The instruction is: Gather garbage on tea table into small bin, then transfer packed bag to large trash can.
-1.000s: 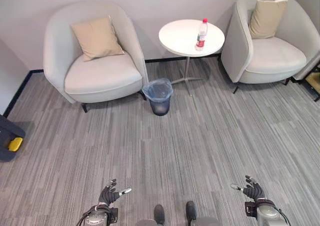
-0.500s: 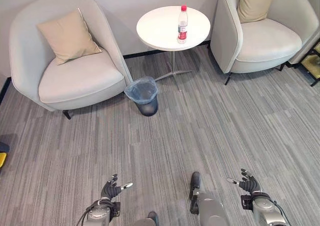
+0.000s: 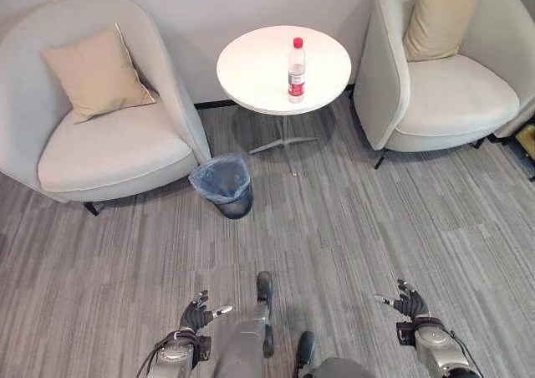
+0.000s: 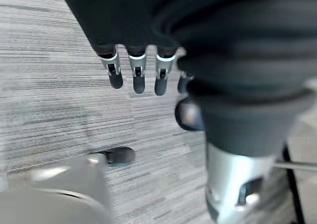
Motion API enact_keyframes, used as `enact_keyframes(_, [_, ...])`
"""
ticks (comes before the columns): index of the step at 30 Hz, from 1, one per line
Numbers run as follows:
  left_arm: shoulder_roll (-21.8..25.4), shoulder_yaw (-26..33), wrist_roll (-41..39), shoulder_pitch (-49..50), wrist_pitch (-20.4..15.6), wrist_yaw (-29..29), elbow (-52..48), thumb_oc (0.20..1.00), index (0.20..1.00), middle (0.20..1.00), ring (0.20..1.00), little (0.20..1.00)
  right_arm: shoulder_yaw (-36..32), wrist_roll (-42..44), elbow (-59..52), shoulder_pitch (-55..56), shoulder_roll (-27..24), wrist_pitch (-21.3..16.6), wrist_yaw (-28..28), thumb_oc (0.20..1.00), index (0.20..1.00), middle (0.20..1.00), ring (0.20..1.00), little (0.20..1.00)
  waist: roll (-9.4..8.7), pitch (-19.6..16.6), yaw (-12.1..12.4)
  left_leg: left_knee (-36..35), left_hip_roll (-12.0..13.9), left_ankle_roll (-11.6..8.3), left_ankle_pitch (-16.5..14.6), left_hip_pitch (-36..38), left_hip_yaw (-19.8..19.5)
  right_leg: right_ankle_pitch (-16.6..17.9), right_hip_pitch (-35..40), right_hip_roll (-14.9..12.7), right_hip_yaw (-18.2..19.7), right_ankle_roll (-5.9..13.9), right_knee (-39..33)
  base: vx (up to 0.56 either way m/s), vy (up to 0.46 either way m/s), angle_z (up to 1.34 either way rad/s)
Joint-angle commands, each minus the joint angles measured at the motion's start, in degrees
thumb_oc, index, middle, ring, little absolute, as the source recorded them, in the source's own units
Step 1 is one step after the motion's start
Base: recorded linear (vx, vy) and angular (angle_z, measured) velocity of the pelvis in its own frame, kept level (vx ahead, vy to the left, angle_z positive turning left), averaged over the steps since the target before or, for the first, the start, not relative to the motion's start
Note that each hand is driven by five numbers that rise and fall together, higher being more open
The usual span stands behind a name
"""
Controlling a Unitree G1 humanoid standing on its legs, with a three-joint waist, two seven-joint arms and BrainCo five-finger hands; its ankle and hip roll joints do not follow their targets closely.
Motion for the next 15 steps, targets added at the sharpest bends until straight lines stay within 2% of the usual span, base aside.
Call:
enact_keyframes(1, [2.46,0.42,-0.19,0.21,-1.7,1.0,-1.74,1.0,1.0,1.0,1.0,1.0,-0.83,-0.31,-2.76,0.9,-0.25,-0.71,-0.18,1.0,1.0,1.0,1.0,1.0,-1.87,-3.37,1.43,5.57,-0.89,2.95,-3.91,3.56,1.61,-6.1,-0.05,-6.96,6.48,8.72,5.75,0.78,0.347,-0.91])
enact_keyframes(2, [3.03,0.94,-0.45,-0.01,-1.67,1.11,-1.58,1.0,1.0,1.0,1.0,1.0,-0.31,-0.42,-2.47,0.31,0.29,-0.58,0.06,1.0,1.0,1.0,1.0,1.0,-2.77,-3.92,2.21,7.45,-1.2,4.15,-6.17,4.13,2.54,-6.15,-0.53,-8.79,7.09,9.86,8.83,0.48,0.232,-0.79])
enact_keyframes(3, [3.31,1.3,-0.57,-0.17,-1.69,1.25,-1.48,1.0,1.0,1.0,1.0,1.0,-0.04,-0.58,-2.37,0.01,0.38,-0.42,0.22,1.0,1.0,1.0,1.0,1.0,-2.85,-4.26,2.49,7.81,-1.19,4.69,-7.05,4.53,2.96,-5.81,-1.63,-9.24,7.47,10.45,11.3,0.42,0.205,-0.53])
enact_keyframes(4, [3.86,1.65,-0.79,-0.54,-1.88,1.56,-1.48,1.0,1.0,1.0,1.0,1.0,0.13,-0.53,-2.51,-0.32,0.57,-0.45,0.39,1.0,1.0,1.0,1.0,1.0,-3.02,-4.42,2.53,8.23,-1.63,5.77,-8.8,5.79,3.26,-4.05,-3.97,-9.82,7.95,11.74,16.48,0.29,0.146,-0.26])
enact_keyframes(7, [4.55,1.61,-0.97,-0.94,-2.03,1.86,-2.41,1.0,1.0,1.0,1.0,1.0,0.68,-0.32,-3.24,-0.87,0.7,-0.44,0.75,1.0,1.0,1.0,1.0,1.0,-2.12,-3.87,1.47,7.1,-2.05,6.88,-10.62,9.52,2.42,-1.19,-10.5,-9.75,8.25,11.72,21.03,0.21,0.086,-0.13])
enact_keyframes(10, [4.66,1.71,-1.32,-1.34,-2.02,2.1,-2.19,1.0,1.0,1.0,1.0,1.0,1.31,-0.51,-3.96,-1.88,0.55,-0.45,0.92,1.0,1.0,1.0,1.0,1.0,-1.15,-2.9,0.16,5.75,-1.89,6.96,-12.33,13.1,1.85,-0.55,-14.6,-11.19,3.92,11.03,17.8,0.27,0.003,-0.05])
enact_keyframes(11, [4.45,1.6,-1.57,-1.76,-2.04,2.13,-1.5,1.0,1.0,1.0,1.0,1.0,1.75,-0.69,-4.1,-2.3,0.41,-0.31,0.92,1.0,1.0,1.0,1.0,1.0,-1.03,-2.12,-0.62,5.34,-2.17,6.9,-13.38,15.58,1.49,1.37,-17.44,-11.62,2.73,10.87,15.22,0.28,-0.038,0.02])
enact_keyframes(13, [4.19,1.58,-1.66,-1.95,-2.04,2.04,-1.19,1.0,1.0,1.0,1.0,1.0,1.85,-0.8,-4.14,-2.27,0.29,-0.11,1.0,1.0,1.0,1.0,1.0,1.0,-0.79,-1.6,-1.26,5.12,-2.36,6.67,-14.02,17.06,0.79,2.07,-18.61,-11.38,2.85,11.09,13.83,0.36,-0.074,0.03])
enact_keyframes(14, [3.74,1.72,-1.13,-2.11,-2.29,2.09,-0.16,1.0,1.0,1.0,1.0,1.0,1.78,-1.16,-4.26,-1.8,0.06,0.09,1.09,1.0,1.0,1.0,1.0,1.0,-0.79,-1.04,-2.41,5.02,-3.34,6.18,-15.67,19.89,-0.86,4.45,-21.06,-11.25,3.97,11.77,10.03,0.67,-0.212,0.17])
enact_keyframes(15, [3.27,1.79,-0.75,-2.19,-2.26,2.2,1.5,1.0,1.0,1.0,1.0,1.0,1.78,-1.43,-4.22,-1.61,-0.07,0.12,1.3,1.0,1.0,1.0,1.0,1.0,-0.45,-0.84,-3.28,5.01,-3.25,5.7,-17.0,22.26,-2.69,5.73,-22.68,-11.15,5.92,12.31,9.27,0.84,-0.332,0.59])
